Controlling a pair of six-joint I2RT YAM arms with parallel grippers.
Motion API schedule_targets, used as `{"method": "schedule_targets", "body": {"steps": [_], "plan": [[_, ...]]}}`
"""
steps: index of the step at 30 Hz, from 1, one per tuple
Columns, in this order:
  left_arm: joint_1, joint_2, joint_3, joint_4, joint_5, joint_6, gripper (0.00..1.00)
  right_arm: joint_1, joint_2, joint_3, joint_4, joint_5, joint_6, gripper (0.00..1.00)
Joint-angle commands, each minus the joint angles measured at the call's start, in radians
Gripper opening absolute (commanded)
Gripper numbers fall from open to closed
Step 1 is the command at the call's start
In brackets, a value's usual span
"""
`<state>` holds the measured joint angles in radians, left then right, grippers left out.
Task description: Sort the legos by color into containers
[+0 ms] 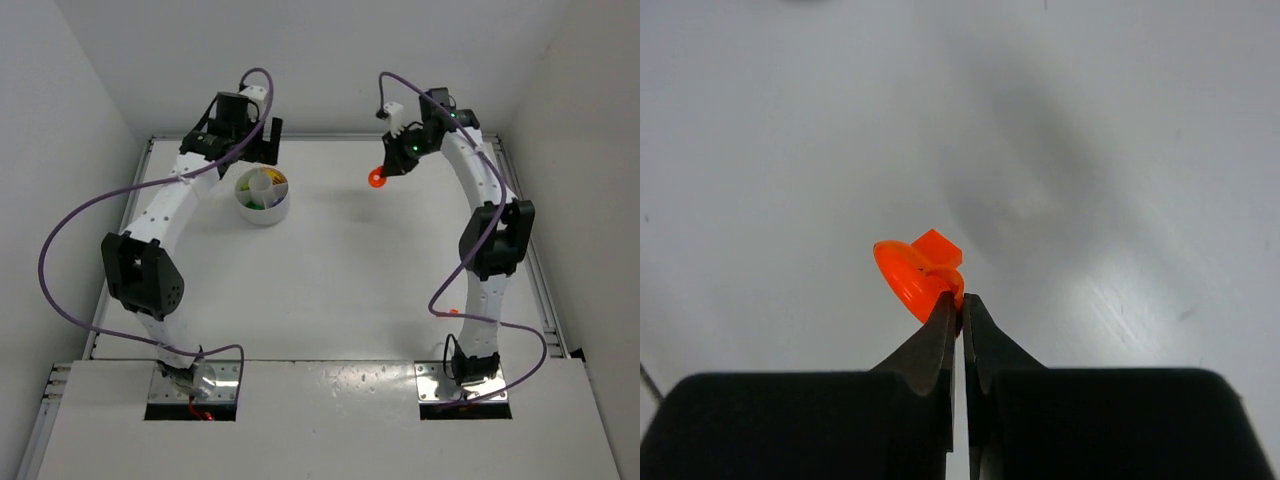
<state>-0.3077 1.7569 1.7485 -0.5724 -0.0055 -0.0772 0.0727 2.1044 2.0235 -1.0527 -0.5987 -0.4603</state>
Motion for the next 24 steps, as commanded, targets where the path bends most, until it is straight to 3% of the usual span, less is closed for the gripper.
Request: {"method": "schedule_targets", "body": {"steps": [1, 4, 10, 13, 17, 24], "plan": [[0.071, -0.068, -0.001, 0.040, -0.226, -0.087, 1.00, 0.105, 0.016, 0.087, 0.256, 0.003, 0.225, 0.00], [0.122, -0.091, -0.033, 0.040, -0.304, -0.113, 1.00, 0.176, 0.043, 0.112, 0.371, 0.059, 0.304, 0.00], [0.229, -0.143, -0.112, 0.040, -0.314, -0.148, 1.00, 0.335, 0.078, 0.087, 0.558, 0.221, 0.328, 0.00], [0.274, -0.168, -0.148, 0.031, -0.269, -0.193, 1.00, 0.403, 0.088, 0.069, 0.626, 0.312, 0.293, 0.00], [0.346, -0.178, -0.184, 0.031, -0.197, -0.205, 1.00, 0.455, 0.170, 0.161, 0.657, 0.372, 0.293, 0.00], [0.364, -0.197, -0.222, 0.022, -0.143, -0.196, 1.00, 0.545, 0.229, 0.199, 0.763, 0.419, 0.243, 0.00]]}}
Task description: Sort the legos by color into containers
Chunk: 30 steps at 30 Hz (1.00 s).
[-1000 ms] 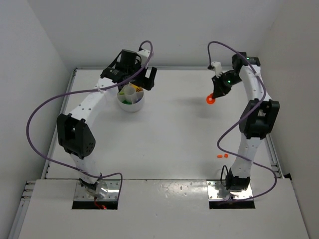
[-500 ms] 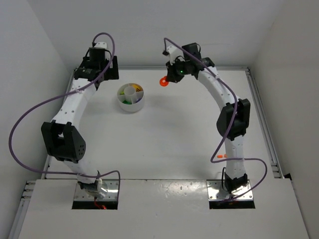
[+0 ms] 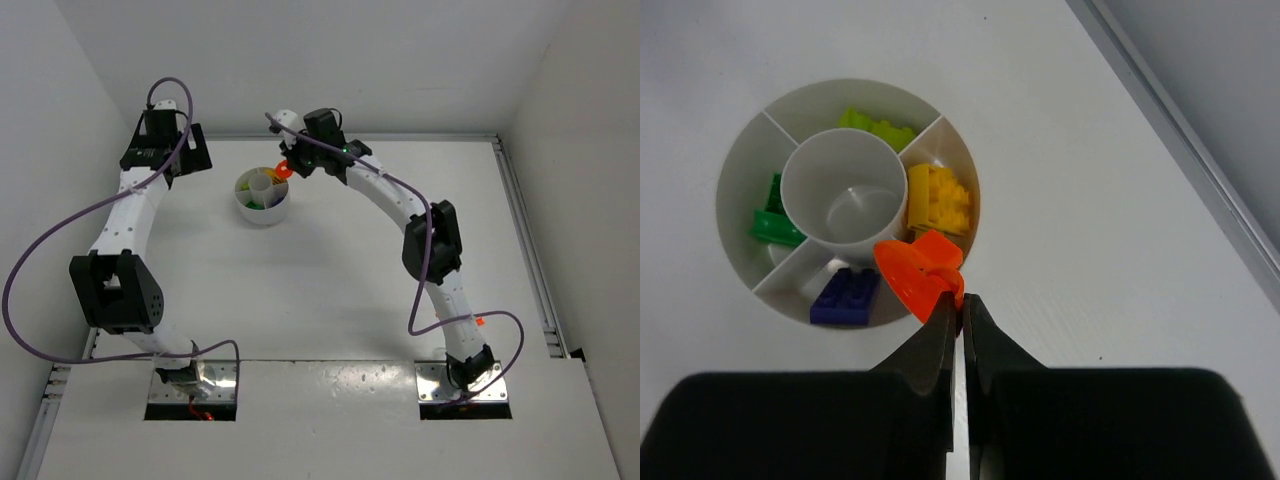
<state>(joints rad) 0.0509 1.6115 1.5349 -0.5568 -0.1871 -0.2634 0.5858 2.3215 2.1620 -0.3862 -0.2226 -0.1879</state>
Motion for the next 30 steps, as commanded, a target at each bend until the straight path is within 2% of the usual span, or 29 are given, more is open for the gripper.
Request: {"method": "schedule_targets", "body": {"steps": [1, 9, 21, 24, 28, 30], "plan": [[0.006, -0.051, -0.019, 0.006, 0.050, -0.010, 1.00, 0.032, 0.022, 0.073, 0.107, 0.055, -0.030, 0.00], [0.024, -0.061, -0.038, 0.006, 0.080, -0.010, 1.00, 0.091, 0.062, 0.094, 0.197, 0.117, -0.027, 0.00], [0.043, -0.061, -0.038, 0.006, 0.098, -0.019, 1.00, 0.112, 0.082, 0.085, 0.207, 0.143, -0.079, 0.00], [0.043, -0.061, -0.038, 0.006, 0.098, -0.019, 1.00, 0.121, 0.082, 0.076, 0.207, 0.143, -0.088, 0.06], [0.043, -0.061, -0.028, 0.006, 0.098, -0.019, 1.00, 0.121, 0.091, 0.067, 0.216, 0.134, -0.088, 0.29], [0.043, -0.061, -0.028, 0.006, 0.098, -0.010, 1.00, 0.121, 0.091, 0.067, 0.216, 0.134, -0.097, 0.33]]}}
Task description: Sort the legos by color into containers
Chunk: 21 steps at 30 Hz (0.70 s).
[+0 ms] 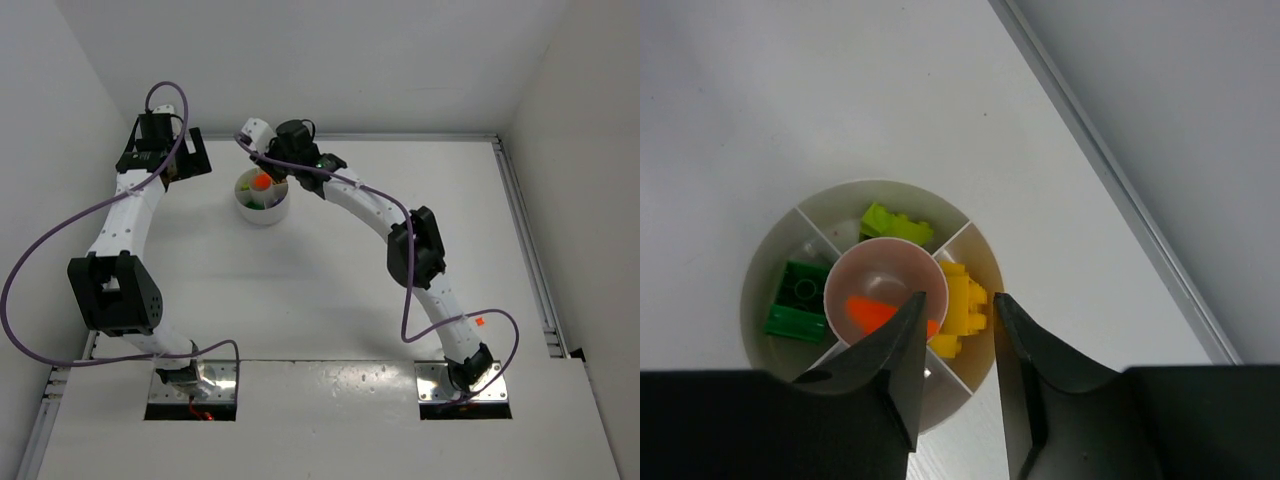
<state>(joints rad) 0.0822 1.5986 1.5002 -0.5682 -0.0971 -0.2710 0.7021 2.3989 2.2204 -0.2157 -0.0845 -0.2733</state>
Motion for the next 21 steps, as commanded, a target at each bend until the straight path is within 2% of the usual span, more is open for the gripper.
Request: {"method": "schedule_targets", "body": {"steps": [1, 9, 14, 15, 18, 19, 21], "plan": [[0.011, -0.048, 0.006, 0.018, 0.008, -0.002, 1.00, 0.005, 0.014, -0.001, 0.045, -0.004, -0.012, 0.34], [0.011, -0.048, -0.003, 0.018, 0.017, -0.002, 1.00, -0.004, 0.005, 0.010, 0.064, 0.014, 0.065, 0.36], [0.011, -0.039, 0.017, 0.027, 0.128, 0.053, 1.00, -0.084, -0.108, -0.043, -0.013, 0.051, 0.178, 0.32], [0.011, -0.039, 0.026, 0.027, 0.158, 0.071, 1.00, -0.136, -0.185, -0.110, -0.057, 0.033, 0.178, 0.32], [-0.021, -0.039, 0.026, 0.027, 0.256, 0.163, 1.00, -0.255, -0.279, -0.174, -0.238, -0.049, 0.096, 0.35], [-0.045, -0.039, 0.000, 0.039, 0.285, 0.212, 1.00, -0.288, -0.328, -0.188, -0.396, -0.107, 0.065, 0.36], [-0.094, -0.061, -0.040, 0.065, 0.368, 0.275, 1.00, -0.377, -0.389, -0.283, -0.602, -0.177, -0.076, 0.45]]}}
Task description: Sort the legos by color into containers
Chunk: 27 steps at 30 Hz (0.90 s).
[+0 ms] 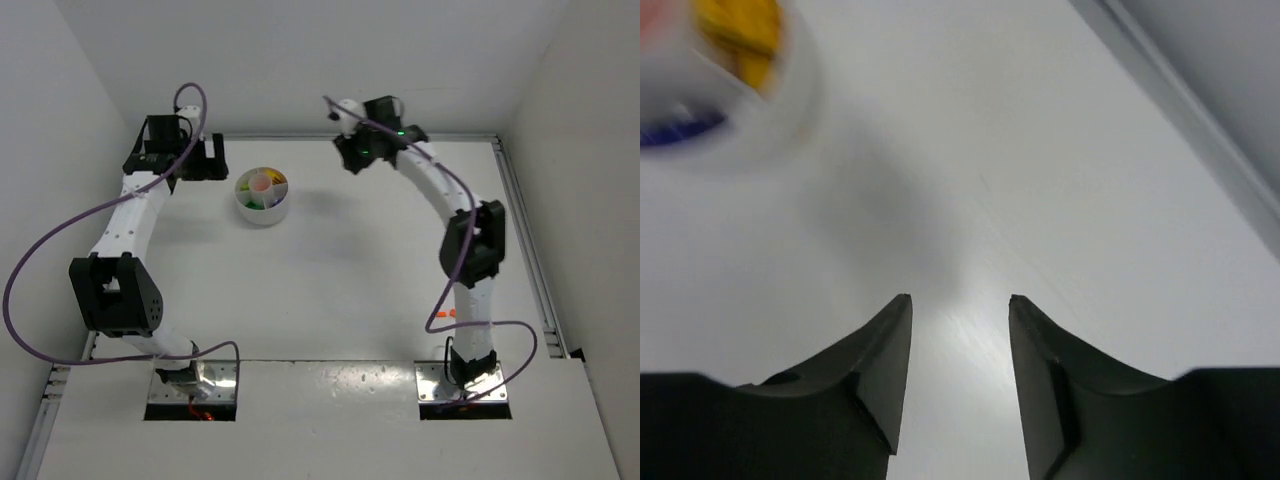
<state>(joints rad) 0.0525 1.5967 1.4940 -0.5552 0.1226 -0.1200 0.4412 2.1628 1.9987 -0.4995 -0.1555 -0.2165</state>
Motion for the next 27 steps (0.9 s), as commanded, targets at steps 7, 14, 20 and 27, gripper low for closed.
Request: {"method": "schedule_targets", "body": {"steps": [7, 14, 20, 27], "plan": [[-0.395, -0.035, -0.060, -0.020, 0.288, 0.420, 1.00, -0.337, -0.510, -0.541, -0.433, 0.036, -0.299, 0.54], [-0.643, 0.170, 0.026, -0.020, 0.394, 0.488, 0.89, -0.660, -0.584, -0.601, -0.571, -0.021, -0.251, 0.48], [-0.767, 0.373, 0.195, -0.020, 0.436, 0.526, 0.69, -0.758, -0.695, -0.800, -0.585, 0.069, -0.382, 0.43], [-0.914, 0.503, 0.262, 0.127, 0.330, 0.421, 0.61, -0.956, -0.666, -0.873, -0.593, -0.041, -0.302, 0.43]]}}
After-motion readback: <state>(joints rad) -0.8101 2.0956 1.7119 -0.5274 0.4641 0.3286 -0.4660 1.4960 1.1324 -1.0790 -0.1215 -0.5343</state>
